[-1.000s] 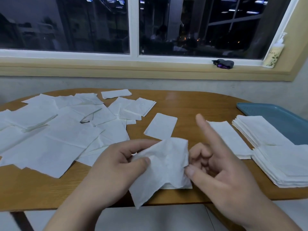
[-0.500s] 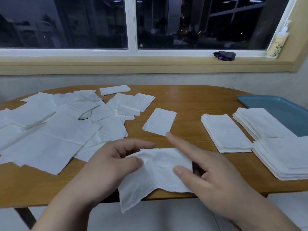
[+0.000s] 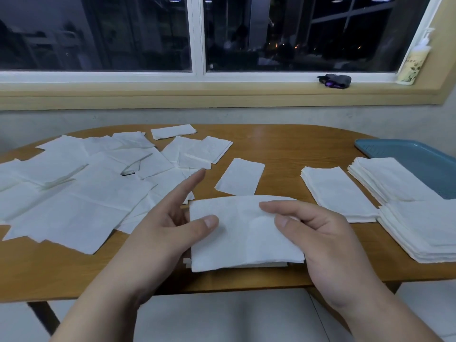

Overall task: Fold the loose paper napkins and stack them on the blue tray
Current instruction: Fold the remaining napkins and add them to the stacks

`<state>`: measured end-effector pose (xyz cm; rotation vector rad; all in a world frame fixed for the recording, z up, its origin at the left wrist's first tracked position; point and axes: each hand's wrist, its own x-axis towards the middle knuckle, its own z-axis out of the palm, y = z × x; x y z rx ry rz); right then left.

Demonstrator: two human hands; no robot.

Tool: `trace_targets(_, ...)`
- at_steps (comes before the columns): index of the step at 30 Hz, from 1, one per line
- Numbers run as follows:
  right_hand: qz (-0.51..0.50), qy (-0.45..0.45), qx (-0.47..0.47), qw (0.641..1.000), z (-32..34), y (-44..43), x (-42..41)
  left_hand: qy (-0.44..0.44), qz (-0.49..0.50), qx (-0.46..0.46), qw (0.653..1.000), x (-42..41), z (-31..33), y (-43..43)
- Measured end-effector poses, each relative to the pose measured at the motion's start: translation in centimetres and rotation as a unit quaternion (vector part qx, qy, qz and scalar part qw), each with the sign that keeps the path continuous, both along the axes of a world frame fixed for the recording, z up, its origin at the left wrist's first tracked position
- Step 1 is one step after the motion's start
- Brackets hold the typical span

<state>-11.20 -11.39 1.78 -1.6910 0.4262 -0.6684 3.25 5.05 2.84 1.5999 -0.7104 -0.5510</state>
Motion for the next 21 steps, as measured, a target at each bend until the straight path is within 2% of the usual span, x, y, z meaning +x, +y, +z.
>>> trace_targets(4, -0.008, 0.0, 0.027, 1.0, -0.1, 0.0, 0.2, -0.053, 0.005, -0.005, 0.999, -0.1, -0.3, -0.3)
trace_targets(10, -0.015, 0.012, 0.032, 0.999, -0.4, -0.5, 0.2, -0.054, 0.043, -0.01, 0.998, 0.1, -0.7, -0.3)
trace_targets(21, -0.051, 0.025, -0.084, 0.995, -1.6, -1.0, 0.9, -0.127, 0.086, 0.065, 0.986, 0.9, -1.5, -0.3)
